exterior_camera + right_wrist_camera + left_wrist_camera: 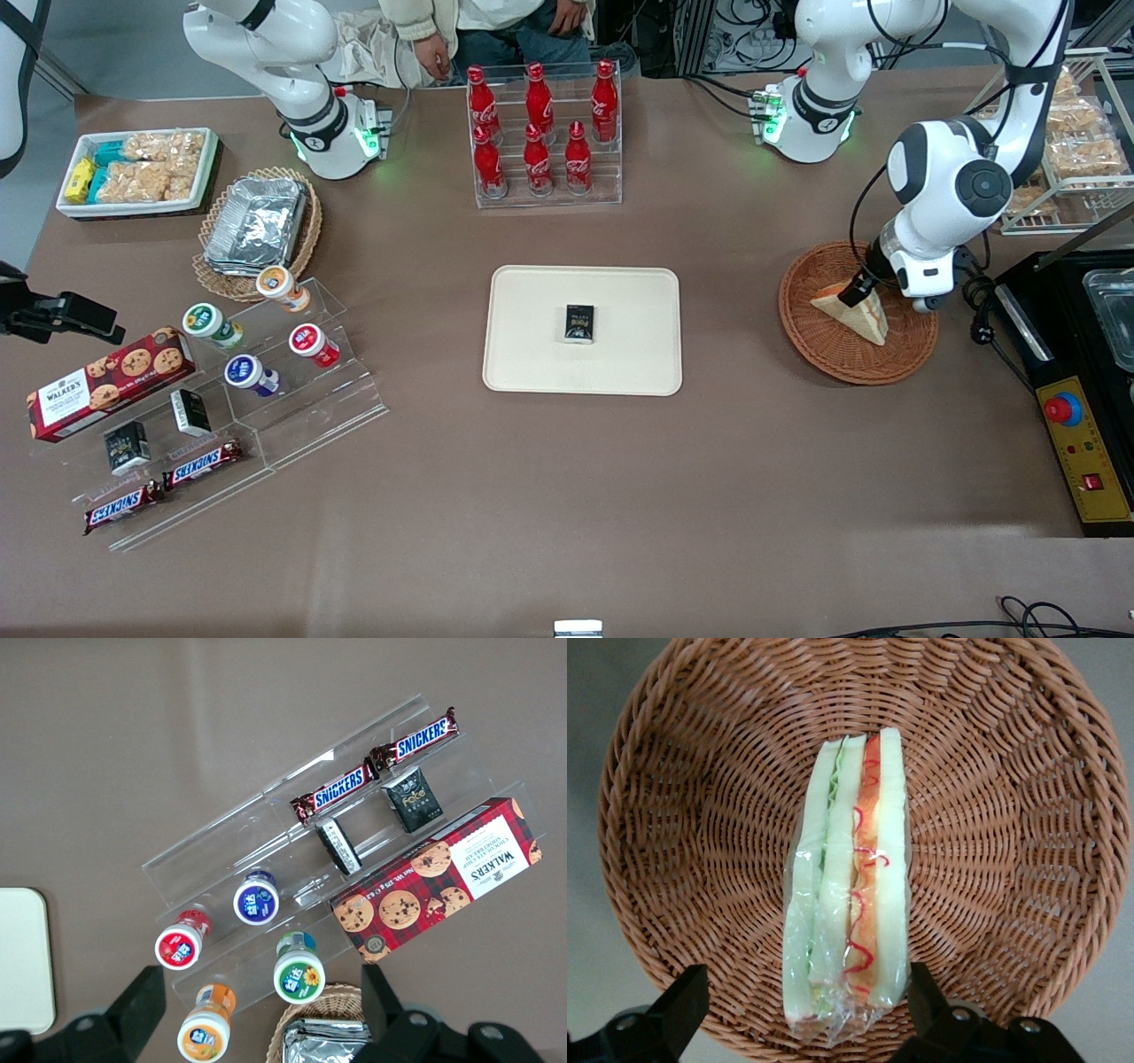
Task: Place sandwich from basket to tray
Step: 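Close the left gripper on the sandwich and lift it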
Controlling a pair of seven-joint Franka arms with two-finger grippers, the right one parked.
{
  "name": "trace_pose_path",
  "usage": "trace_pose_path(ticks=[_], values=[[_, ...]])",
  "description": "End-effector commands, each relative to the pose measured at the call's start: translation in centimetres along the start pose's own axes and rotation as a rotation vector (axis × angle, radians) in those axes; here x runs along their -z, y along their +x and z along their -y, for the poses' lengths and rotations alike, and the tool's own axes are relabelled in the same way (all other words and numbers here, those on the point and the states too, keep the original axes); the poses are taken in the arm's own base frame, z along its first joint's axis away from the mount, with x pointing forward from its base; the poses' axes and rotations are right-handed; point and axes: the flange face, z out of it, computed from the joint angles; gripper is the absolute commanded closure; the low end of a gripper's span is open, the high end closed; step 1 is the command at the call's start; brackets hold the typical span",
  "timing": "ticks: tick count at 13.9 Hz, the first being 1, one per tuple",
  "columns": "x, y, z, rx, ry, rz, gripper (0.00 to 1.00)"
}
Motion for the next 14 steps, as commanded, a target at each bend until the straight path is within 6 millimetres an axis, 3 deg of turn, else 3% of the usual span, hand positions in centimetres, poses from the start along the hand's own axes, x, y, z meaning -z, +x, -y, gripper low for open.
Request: trace_pose_path(ticks=[1,5,7,8,12,13,14], values=[[-0.8,0.1,-0.1,0.015,-0.014,-0.012,0.00],[-1.7,0.3,-0.3,0.013,-0.027,-0.016,0.00],[-2.1,0.3,-0.4,0.010,-0.028,-0.015,0.06],[-2.1,0.4,-0.4,0.010,-0.032,-0.017,0.15],[-2.2,0.6,-0.4,0.004,-0.032,-0.016,0.91],[-1.9,0.6,-0.4,-0.002,-0.034,-0.020,1.00],[-1.3,0.6,-0.5,-0.017,-0.036,-0.024,1.00]])
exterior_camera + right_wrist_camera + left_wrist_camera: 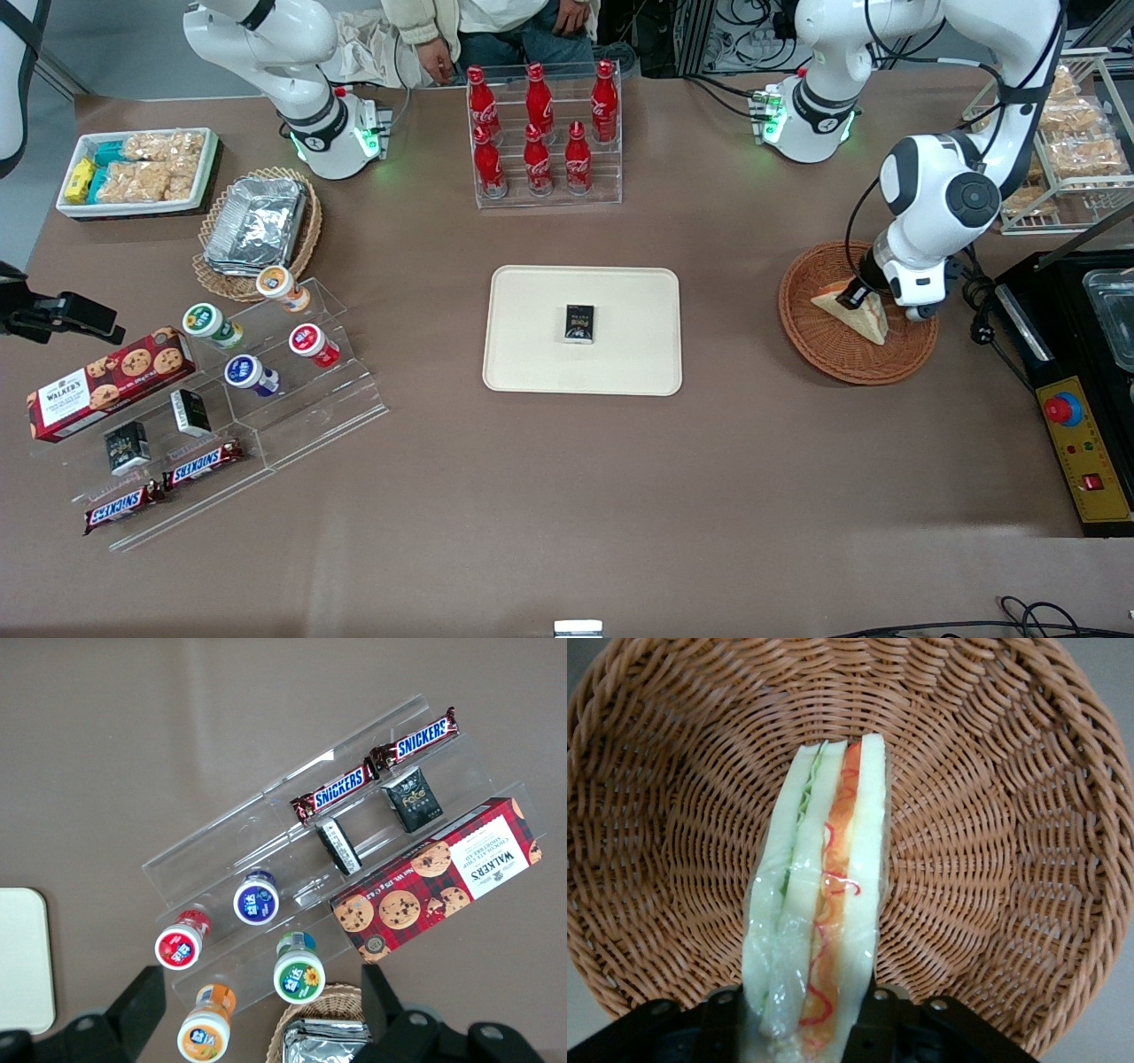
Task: Place sandwich from basket to tray
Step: 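Close the left gripper on the sandwich and lift it, then carry the held sandwich over to the white tray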
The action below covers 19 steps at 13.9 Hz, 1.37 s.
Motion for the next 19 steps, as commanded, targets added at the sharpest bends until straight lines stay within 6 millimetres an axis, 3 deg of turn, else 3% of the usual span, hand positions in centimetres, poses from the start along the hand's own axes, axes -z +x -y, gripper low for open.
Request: trace_pose_path(ticks=[1,6,8,12,15,19], values=[[1.9,0.1,0.0,-0.051,0.000,-0.015,1.00],[9.0,-1.0,-1.0,-0.276,-0.009,-0.063,1.00],[12.0,-3.3,-3.7,-0.427,-0.019,-0.063,1.00],[17.4,-8.3,-11.9,-0.625,-0.023,0.002,1.00],[19.3,-11.3,-17.8,-0.638,0.026,0.092,1.00],[18.1,-17.9,-20.6,-0.767,0.020,0.065,1.00]])
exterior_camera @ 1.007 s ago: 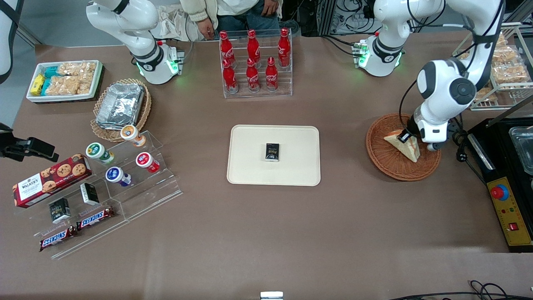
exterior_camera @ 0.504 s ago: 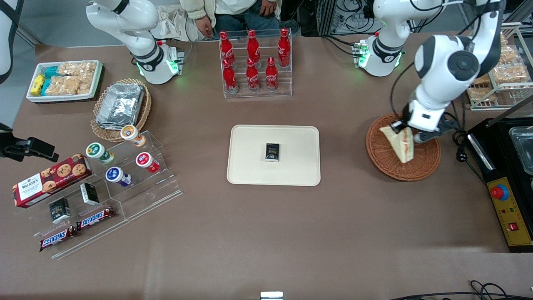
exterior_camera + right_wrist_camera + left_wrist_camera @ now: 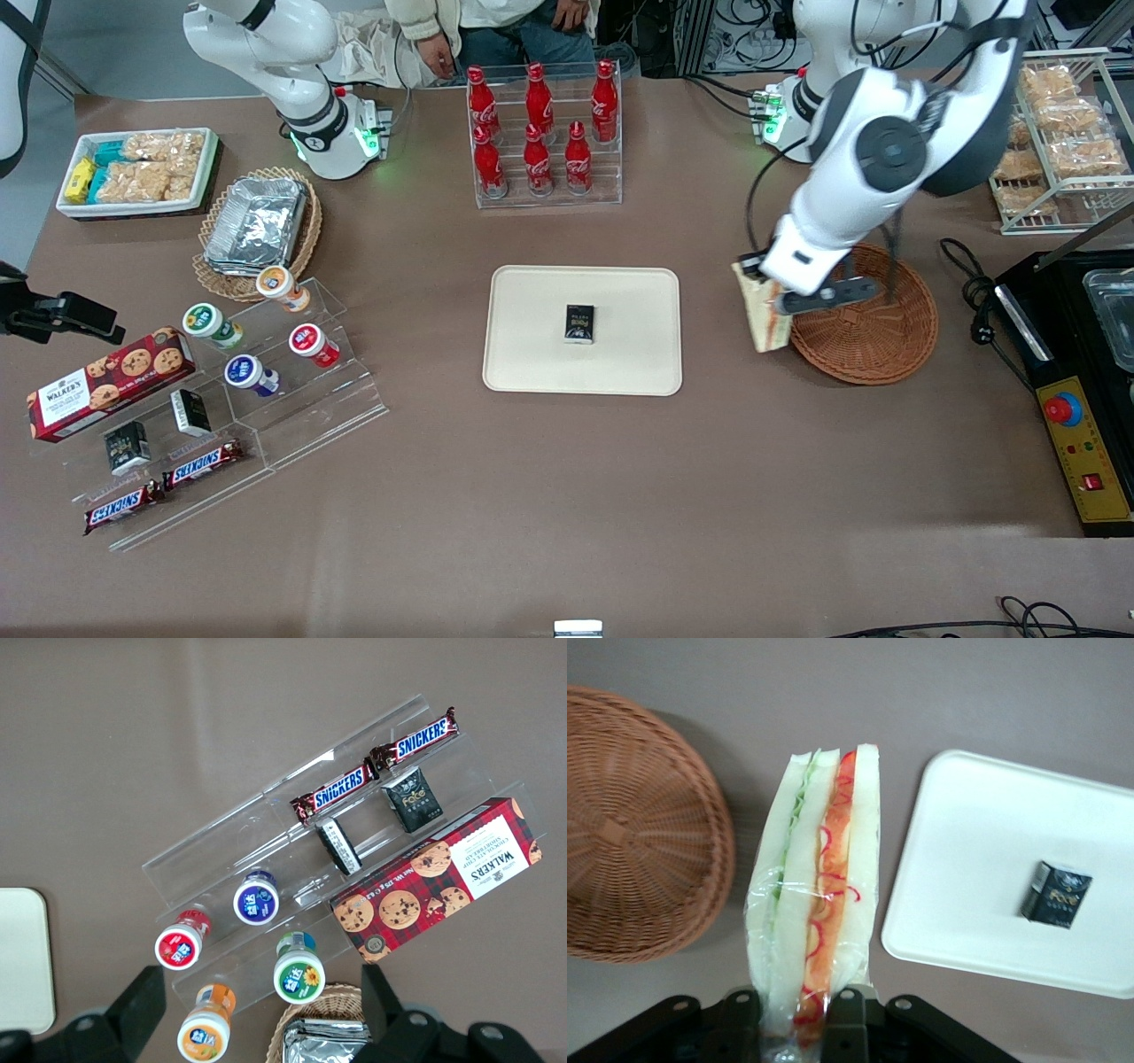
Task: Place sandwich from basket to tray
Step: 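Carry the held sandwich over to the white tray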
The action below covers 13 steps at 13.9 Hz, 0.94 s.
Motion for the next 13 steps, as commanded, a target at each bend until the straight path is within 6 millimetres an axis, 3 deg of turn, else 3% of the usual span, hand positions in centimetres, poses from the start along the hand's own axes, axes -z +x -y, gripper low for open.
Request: trace_pose_path(ticks=[1,4,9,13], values=[[-1.7,-0.9,-3.7,-0.053,0.003,0.001,1.00],[-5.1,-0.9,-6.2,-0.084,-0.018,-0.017,1.00],[-10.8,-2.8,-6.1,-0.108,-0.051,-0.078,1.00],[-13.7,-2.7,-6.7,-0.129,-0.064,-0.088,1.00]])
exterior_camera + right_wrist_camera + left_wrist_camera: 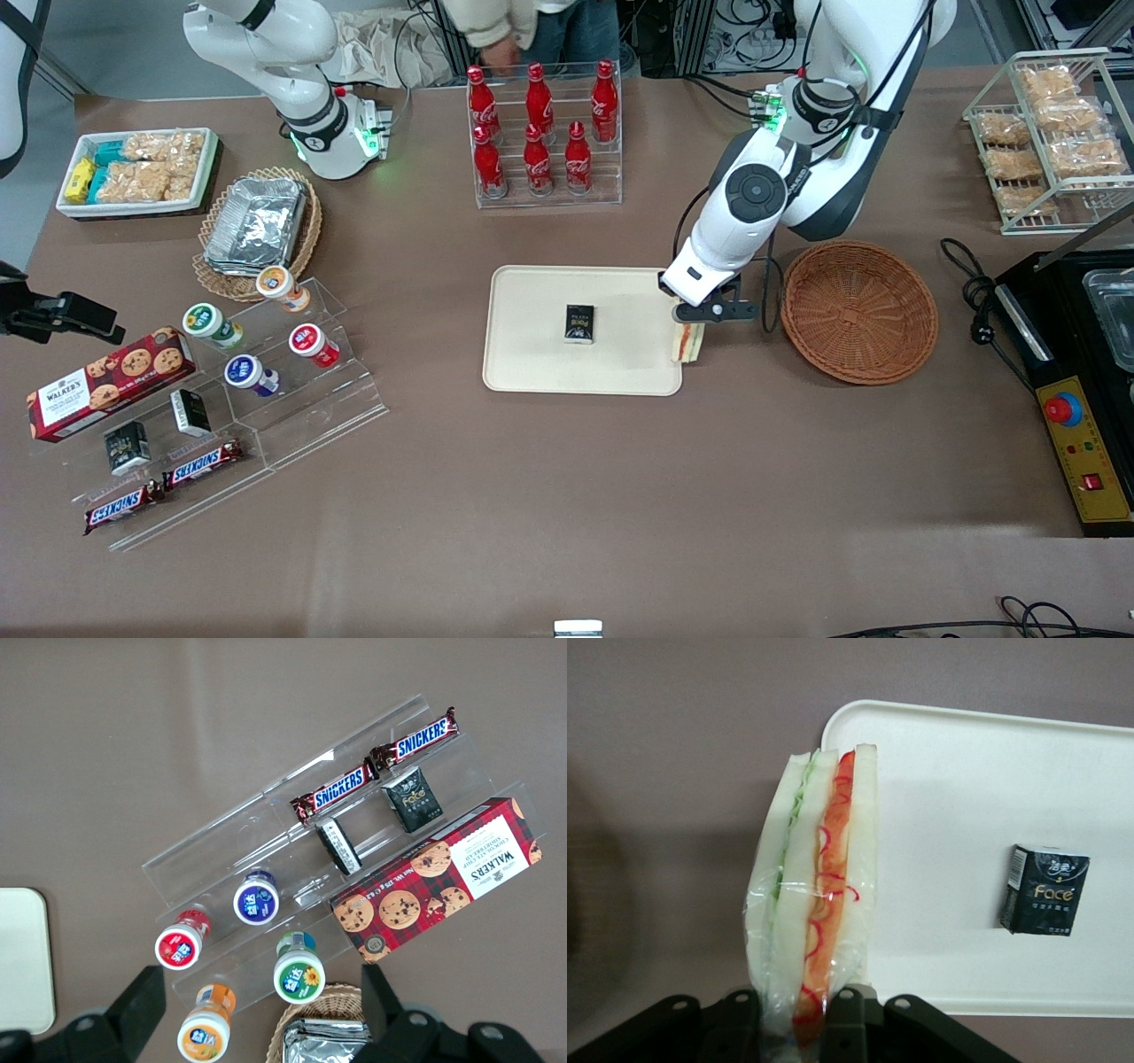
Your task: Place sandwich from basket to tray
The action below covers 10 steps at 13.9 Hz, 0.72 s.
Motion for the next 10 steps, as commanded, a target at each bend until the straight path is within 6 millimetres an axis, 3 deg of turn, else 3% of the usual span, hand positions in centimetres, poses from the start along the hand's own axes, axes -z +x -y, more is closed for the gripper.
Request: trace_pose_path(ticks=[1,6,10], values=[[-1.7,-0.4,-1.3,-0.031,-0.010,-0.020,1.00],[-5.8,-1.7,-3.3,-0.100,0.020,-0.013,1.00],[-7.7,-1.6,-3.4,-0.102,0.017,-0.009,1.00]])
